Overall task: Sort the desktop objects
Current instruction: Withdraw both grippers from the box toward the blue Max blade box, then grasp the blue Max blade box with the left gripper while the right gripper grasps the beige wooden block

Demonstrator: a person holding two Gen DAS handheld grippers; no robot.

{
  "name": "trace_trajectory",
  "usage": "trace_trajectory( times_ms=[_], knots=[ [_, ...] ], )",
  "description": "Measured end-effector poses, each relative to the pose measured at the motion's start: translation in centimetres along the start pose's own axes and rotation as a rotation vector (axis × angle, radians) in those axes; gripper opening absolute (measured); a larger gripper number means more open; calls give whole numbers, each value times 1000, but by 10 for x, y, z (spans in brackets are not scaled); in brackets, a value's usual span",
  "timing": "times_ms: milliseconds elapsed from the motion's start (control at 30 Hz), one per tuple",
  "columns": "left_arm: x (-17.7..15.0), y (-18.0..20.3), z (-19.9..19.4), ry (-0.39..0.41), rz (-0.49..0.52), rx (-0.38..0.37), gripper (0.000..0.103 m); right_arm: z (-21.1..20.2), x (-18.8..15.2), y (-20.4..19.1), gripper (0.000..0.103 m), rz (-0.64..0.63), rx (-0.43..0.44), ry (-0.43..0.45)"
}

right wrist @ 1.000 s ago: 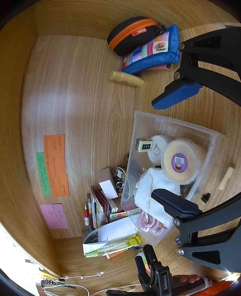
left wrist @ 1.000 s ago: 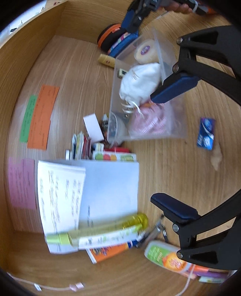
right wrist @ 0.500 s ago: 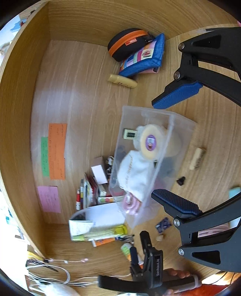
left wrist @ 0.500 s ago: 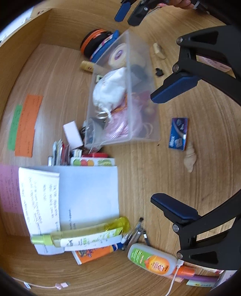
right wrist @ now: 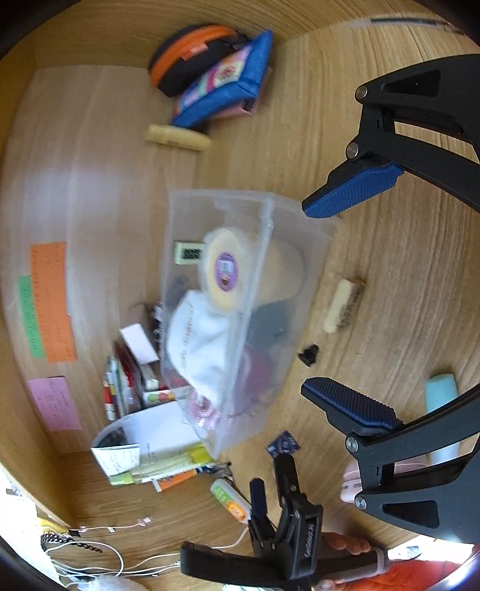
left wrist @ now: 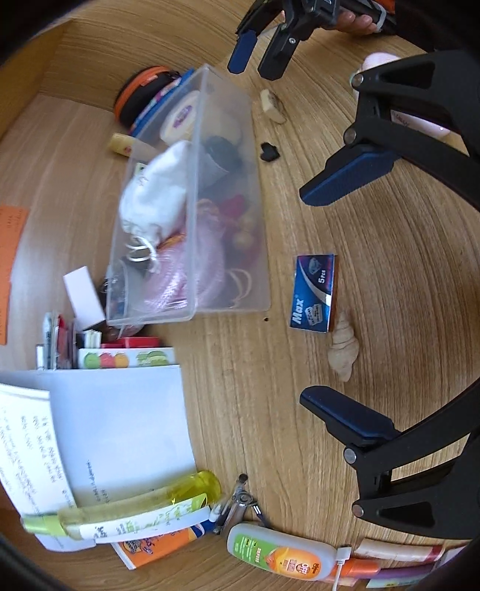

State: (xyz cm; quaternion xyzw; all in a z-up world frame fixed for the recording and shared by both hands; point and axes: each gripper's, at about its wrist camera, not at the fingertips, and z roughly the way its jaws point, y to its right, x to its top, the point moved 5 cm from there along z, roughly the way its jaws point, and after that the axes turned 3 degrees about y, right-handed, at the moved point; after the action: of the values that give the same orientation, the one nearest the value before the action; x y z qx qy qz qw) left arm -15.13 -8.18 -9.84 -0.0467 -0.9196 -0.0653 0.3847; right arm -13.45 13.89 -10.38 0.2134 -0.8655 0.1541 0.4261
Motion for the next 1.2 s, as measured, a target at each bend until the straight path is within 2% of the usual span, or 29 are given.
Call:
trace_trajectory(
  times_ms=[233, 400, 500, 533, 600, 733, 900, 1033, 1133, 1200],
  knots=[
    [-3, 10, 10, -47, 59, 12, 99, 17, -8, 6, 86, 67, 56, -92],
    [-3, 10, 13, -67, 67, 4, 98, 22, -10, -1, 85, 35, 50, -124],
    [-4, 8, 15, -75, 55, 14, 87, 28, -11, -4, 84, 22, 43, -147],
    [-4, 6, 16, -80, 44, 19, 81, 30, -11, -4, 83, 21, 45, -152],
    [-3, 2, 15, -83, 27, 14, 78, 31, -11, -4, 77, 24, 52, -156],
    [-4, 3, 14, -84, 30, 20, 76, 36, -11, -1, 73, 38, 40, -174],
    [-4, 7, 14, -82, 36, -1, 72, 41, -13, -3, 61, 36, 43, -203],
    [-5, 15, 14, -86, 65, -21, 72, 44, -13, -3, 58, 38, 46, -207],
    [-3, 14, 16, -88, 72, -29, 69, 44, -13, 0, 52, 50, 48, -204],
    [-2, 12, 16, -87, 73, -28, 67, 44, -12, 2, 44, 65, 57, -201]
  ],
)
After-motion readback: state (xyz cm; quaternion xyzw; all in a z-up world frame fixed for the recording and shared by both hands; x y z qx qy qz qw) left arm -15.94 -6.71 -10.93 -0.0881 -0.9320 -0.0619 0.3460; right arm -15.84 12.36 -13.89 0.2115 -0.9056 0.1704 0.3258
